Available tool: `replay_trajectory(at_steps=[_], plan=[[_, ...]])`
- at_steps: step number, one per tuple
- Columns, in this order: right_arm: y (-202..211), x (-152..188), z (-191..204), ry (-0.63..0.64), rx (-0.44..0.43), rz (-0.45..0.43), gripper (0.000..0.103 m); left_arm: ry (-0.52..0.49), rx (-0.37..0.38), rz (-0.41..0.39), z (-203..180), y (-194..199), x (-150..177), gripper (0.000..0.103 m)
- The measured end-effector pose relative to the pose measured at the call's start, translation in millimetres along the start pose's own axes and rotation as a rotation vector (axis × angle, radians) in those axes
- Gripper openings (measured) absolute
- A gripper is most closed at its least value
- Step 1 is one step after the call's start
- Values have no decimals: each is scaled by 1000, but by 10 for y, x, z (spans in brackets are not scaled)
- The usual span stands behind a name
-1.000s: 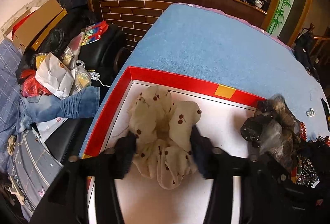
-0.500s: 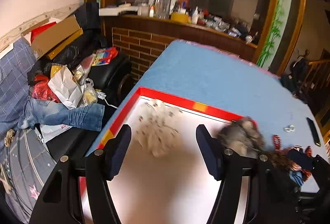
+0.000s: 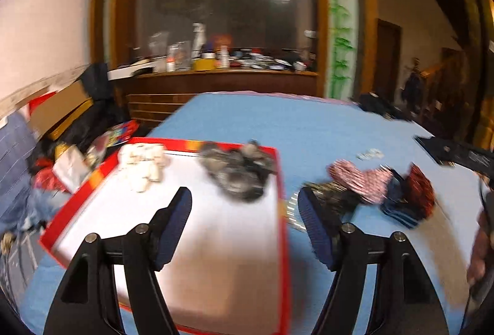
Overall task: Organize jewelry
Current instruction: 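Grasp red polka-dot scrunchie with right gripper while left gripper grasps red plaid scrunchie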
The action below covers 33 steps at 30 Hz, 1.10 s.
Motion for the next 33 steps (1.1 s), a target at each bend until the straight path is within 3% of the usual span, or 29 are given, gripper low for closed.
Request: replay_trajectory(at_steps=[3, 8, 15, 17, 18, 19, 21, 24, 28, 33], plan=[[-166, 110, -408, -138, 40, 84, 86, 4, 23, -18, -44, 27, -1, 75], [-410, 296, -582, -277, -54, 207, 86, 38, 39, 30, -2, -78, 5, 76], [-552, 417, -298, -190, -95, 310, 87, 55, 56, 68, 50, -133, 30, 76], [-594, 436, -246, -133, -82, 321, 70, 43, 55, 70, 30, -135, 38, 76], [-603, 448, -233, -116, -78, 325, 38, 27, 50, 70, -2, -126, 41, 76], [-615, 468, -229, -103, -67, 333, 26, 14, 58, 76, -38, -121, 45, 77], [-587, 478, -270, -126, -68, 325, 20, -18, 93, 116, -168, -138, 39, 83], [-447, 391, -431, -168, -11, 250, 20, -42, 164, 185, -427, -219, -34, 88], [-292, 313, -602, -229, 23, 173, 20, -70, 247, 350, -824, -548, -121, 92], [-280, 294, -642, -276, -26, 165, 20, -120, 139, 448, -1111, -1108, -55, 93]])
Point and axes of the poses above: each gripper's, at about its wrist camera, not at the fingertips, and y roughly against the way its jaws point, z to its left, x to its underside, the point moved 4 cm from there along -y, roughly the way its jaws point, and after that the axes turned 12 degrees about y, right-handed, at the moved point
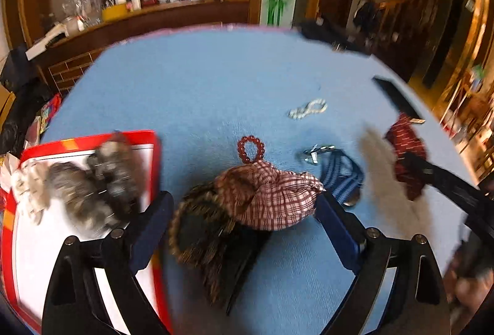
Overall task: Organize jewelry
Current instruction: 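Grasp red polka-dot scrunchie with right gripper while left gripper grasps red plaid scrunchie, then carry both red scrunchies up and over the white tray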
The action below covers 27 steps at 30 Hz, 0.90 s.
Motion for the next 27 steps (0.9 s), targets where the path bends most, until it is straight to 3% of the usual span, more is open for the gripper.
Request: replay_trajectory(at_steps=[2, 4, 5, 6, 8, 11, 17, 21, 27], plan=[[11, -14, 23, 3, -6, -3, 20, -9, -15, 37, -83, -191, 17, 92], [6, -13, 40, 5, -13, -2, 20, -32, -27, 12, -171, -257, 67, 77], [-11, -16, 56, 4, -18, 0, 20, -45, -35, -3, -195, -254, 91, 59], [-12, -18, 56, 3, -23, 1, 20, -57, -44, -28, -215, -240, 102, 50], [-17, -14, 68, 2, -35, 3, 20, -51, -16, -49, -207, -203, 82, 22], [-21, -11, 146, 26, -55, 4, 20, -15, 16, -85, -133, -139, 27, 18], [36, -24, 353, 110, -91, -31, 20, 25, 32, -235, 9, 176, -107, 18], [71, -14, 534, 191, -111, -57, 20, -18, -43, -359, -31, 361, -110, 18], [106, 12, 749, 289, -117, -84, 21, -82, -121, -418, -128, 416, -63, 18]])
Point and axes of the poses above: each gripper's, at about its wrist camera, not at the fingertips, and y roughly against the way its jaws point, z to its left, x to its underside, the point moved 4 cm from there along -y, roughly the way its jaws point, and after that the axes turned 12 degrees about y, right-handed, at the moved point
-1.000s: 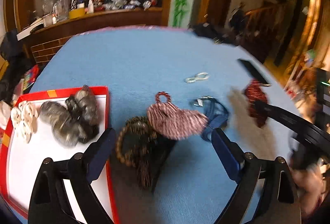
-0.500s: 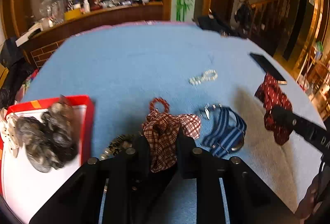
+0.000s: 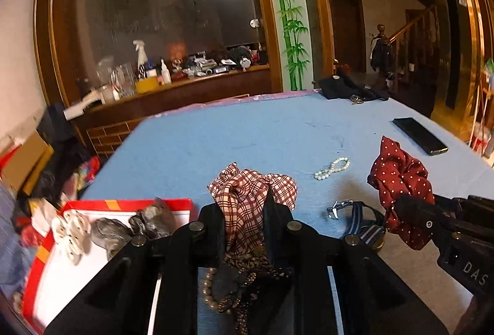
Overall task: Organize jewelry
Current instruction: 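Carry both red scrunchies up and over the white tray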
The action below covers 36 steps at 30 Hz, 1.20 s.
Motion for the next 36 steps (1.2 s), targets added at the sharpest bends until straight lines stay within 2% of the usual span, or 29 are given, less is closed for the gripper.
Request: replay_trajectory(at_steps=[36], plan=[[0, 27, 105, 49, -16, 0, 21, 22, -12, -7, 130, 56, -33, 18]])
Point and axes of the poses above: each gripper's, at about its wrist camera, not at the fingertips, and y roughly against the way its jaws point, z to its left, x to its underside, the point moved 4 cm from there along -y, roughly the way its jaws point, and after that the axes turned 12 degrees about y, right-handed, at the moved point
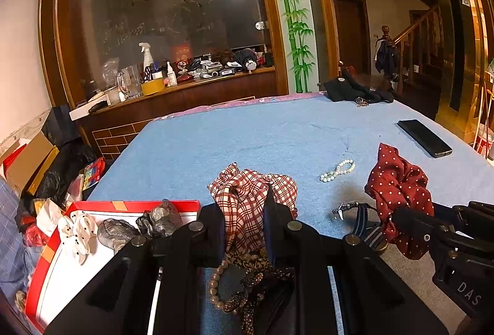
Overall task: Organize jewelry
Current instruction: 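Carry both red scrunchies up and over the white tray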
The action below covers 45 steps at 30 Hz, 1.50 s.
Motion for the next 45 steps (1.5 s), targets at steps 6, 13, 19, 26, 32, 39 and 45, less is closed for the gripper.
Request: replay_trajectory(at_steps=[6, 13, 19, 26, 32, 39, 45], plan=[[3, -5, 1, 1, 1, -4, 21, 11, -2, -5, 37, 25, -12, 18], [19, 6, 21, 12, 3, -11, 21, 38, 8, -6, 167, 96, -59, 19], [30, 1, 53, 29, 7, -20, 21, 78, 3, -40, 502, 267, -139, 19], [-11, -8, 135, 69, 19, -17, 21, 182, -69, -44, 1137, 279, -264, 20], [76, -96, 319, 60, -16, -51, 21, 269, -140, -28, 1714, 207, -364, 20], [27, -303, 1219, 133, -201, -32, 21, 381, -176, 52, 2326, 43, -343, 20], [-287, -381, 2010, 232, -340, 37, 21, 443, -179, 146, 2611, -135, -219, 20]])
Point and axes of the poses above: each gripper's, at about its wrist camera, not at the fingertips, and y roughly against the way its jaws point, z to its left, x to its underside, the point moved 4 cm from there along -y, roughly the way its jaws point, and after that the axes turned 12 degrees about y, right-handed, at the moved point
